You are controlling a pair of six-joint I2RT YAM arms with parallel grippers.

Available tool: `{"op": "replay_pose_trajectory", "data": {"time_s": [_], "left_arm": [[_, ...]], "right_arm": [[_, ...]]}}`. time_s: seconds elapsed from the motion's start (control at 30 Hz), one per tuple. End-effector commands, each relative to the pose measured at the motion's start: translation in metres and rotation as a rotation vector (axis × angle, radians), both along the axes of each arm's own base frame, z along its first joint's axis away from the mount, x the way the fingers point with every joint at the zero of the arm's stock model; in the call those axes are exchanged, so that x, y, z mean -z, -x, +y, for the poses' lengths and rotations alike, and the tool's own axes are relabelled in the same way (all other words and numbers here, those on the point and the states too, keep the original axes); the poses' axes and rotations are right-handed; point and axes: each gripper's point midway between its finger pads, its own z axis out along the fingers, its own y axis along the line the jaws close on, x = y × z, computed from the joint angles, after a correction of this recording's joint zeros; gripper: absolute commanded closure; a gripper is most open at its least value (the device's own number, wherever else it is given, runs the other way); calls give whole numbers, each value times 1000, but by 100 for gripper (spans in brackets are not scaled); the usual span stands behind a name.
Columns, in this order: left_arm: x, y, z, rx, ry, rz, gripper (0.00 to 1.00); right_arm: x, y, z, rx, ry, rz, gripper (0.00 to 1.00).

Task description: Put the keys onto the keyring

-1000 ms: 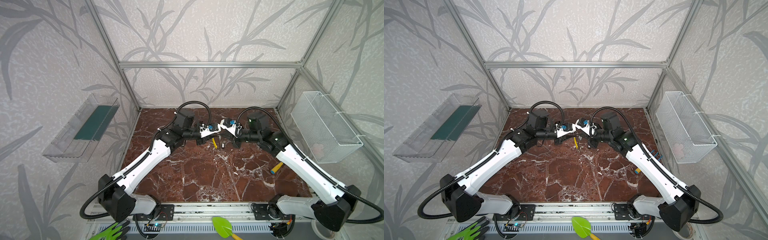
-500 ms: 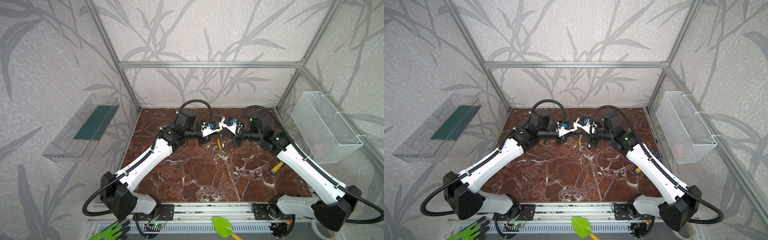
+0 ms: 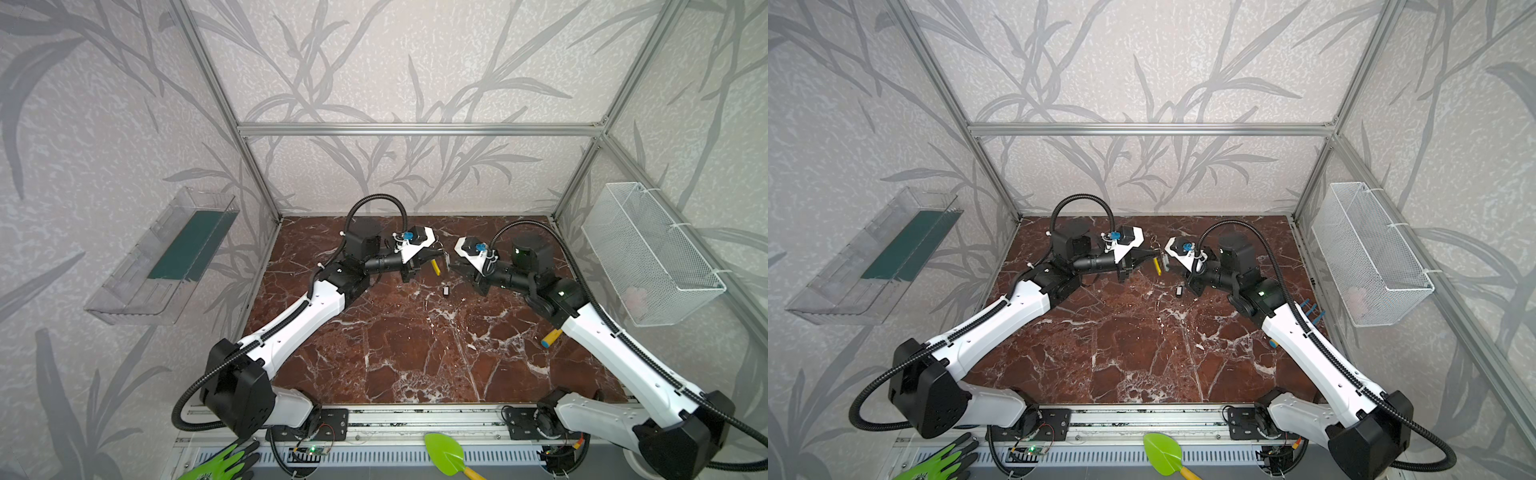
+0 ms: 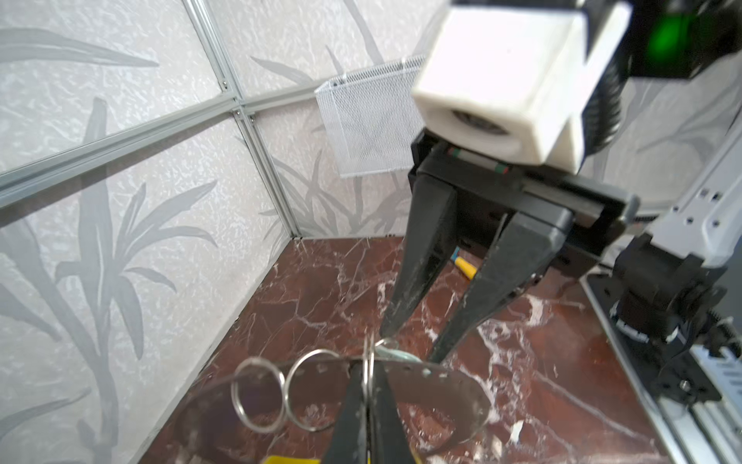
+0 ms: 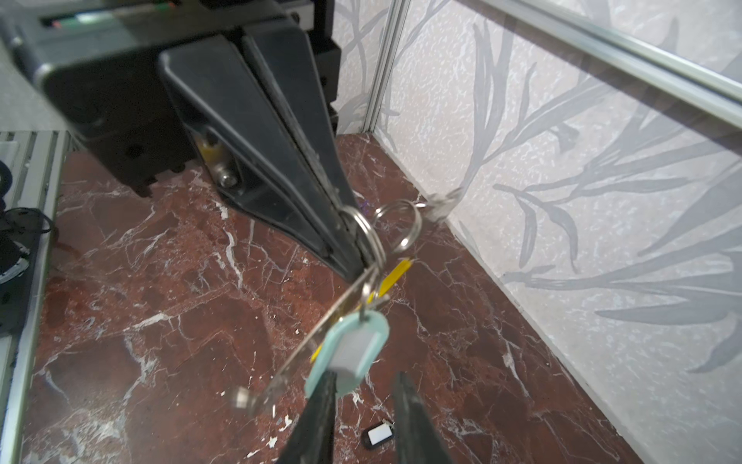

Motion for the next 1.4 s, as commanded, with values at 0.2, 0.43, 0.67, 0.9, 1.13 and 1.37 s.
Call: {"op": "replay_pose_trajectory", "data": {"time_s": [0.2,0.43,0.67,0.9,1.13,1.37], "left_arm": [[-48,17,-1,128,214,-59,100],[-46,20,-3,159,216,-60,100],[-45,23,-4,181,207,-63,100],[-39,25,-6,195,182,-59,100],[-35,28,-6,200,149,-64,100],[-32,31,-5,203,119,-71,100]], "right_arm": [[-65,17,1,-53,-168,-215,73],[-82,12,-1,-31,-202,-286,73],[-96,17,5,-82,-265,-316,73],[-97,25,17,-182,-285,-282,77],[-87,30,26,-257,-268,-210,82],[-81,34,30,-293,-258,-161,91]]}}
